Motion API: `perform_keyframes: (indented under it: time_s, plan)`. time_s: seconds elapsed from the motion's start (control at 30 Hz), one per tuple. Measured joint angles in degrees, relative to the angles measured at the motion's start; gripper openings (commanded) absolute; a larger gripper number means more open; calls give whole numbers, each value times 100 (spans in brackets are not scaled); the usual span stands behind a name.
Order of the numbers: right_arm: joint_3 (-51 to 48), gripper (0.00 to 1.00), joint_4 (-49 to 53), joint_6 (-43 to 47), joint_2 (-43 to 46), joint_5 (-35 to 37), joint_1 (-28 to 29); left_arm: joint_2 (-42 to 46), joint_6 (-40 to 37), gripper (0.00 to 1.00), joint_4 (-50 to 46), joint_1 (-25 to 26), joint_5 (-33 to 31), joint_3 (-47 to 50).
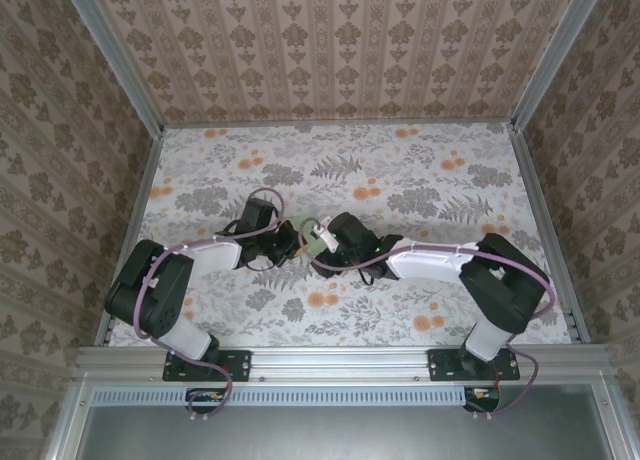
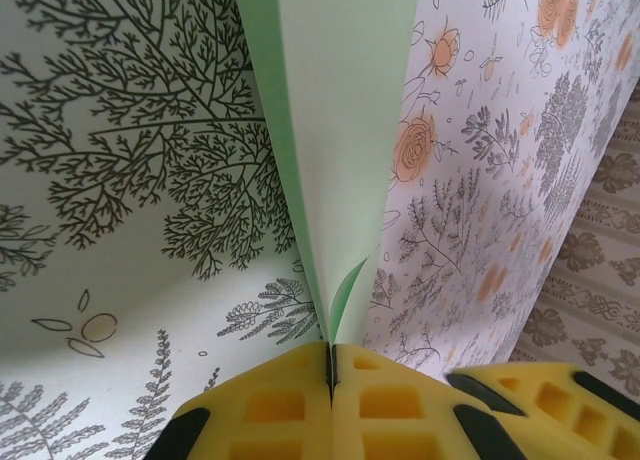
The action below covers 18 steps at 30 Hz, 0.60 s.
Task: Fold a paper plane with a square sheet of paper (pick it up from the middle)
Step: Fold the wing for the fifth time at the center of the table.
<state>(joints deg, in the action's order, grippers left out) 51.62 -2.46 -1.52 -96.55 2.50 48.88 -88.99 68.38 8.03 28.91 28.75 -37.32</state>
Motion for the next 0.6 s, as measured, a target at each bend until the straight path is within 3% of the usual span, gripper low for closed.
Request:
perform_keyframes:
  time_s: [0.3, 0.6]
  plan:
    - [197, 58, -323, 496, -715, 752, 293, 13, 74, 2, -238, 26, 2, -111]
    - [146, 44, -975, 826, -841, 1067, 291, 28, 111, 3, -291, 26, 90, -142]
